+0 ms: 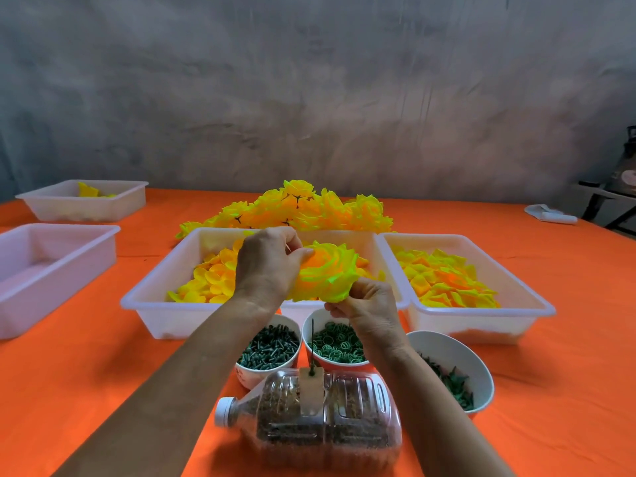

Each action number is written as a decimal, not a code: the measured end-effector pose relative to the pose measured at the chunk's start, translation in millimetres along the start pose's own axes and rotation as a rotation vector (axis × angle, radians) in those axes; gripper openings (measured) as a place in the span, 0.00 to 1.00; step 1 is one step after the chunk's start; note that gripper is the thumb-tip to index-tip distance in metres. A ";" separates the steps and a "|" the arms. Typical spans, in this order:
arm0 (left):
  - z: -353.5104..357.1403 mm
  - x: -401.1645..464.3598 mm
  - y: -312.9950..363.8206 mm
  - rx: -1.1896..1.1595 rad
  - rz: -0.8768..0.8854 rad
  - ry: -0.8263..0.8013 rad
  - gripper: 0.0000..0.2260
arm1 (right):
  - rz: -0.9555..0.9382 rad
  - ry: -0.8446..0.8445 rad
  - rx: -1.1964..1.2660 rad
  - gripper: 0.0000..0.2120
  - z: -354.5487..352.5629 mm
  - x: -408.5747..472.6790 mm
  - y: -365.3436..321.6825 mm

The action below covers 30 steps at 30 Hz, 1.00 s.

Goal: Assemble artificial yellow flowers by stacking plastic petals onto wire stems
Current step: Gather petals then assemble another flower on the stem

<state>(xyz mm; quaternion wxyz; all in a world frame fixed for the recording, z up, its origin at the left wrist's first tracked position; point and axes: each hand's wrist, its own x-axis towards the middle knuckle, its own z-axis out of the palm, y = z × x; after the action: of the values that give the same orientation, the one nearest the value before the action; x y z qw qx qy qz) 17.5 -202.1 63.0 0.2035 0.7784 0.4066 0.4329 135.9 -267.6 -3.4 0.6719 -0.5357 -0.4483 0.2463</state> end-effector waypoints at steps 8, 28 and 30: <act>-7.8 3.8 -3.0 -0.396 -0.211 -0.220 0.09 | -0.018 0.033 0.147 0.13 -2.1 -3.8 8.0; 5.6 -5.8 -4.2 -0.486 -0.162 -0.054 0.17 | 0.158 0.151 0.336 0.05 -3.2 -1.2 8.5; 6.7 -6.9 -2.9 -0.448 -0.218 -0.105 0.22 | 0.116 0.156 0.276 0.08 -1.0 -1.8 8.2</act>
<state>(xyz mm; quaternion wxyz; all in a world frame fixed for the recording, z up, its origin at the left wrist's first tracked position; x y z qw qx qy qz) 19.8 -205.8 53.9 0.4370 0.6868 0.3710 0.4469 137.2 -267.1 -11.7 0.7563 -0.4809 -0.3251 0.3016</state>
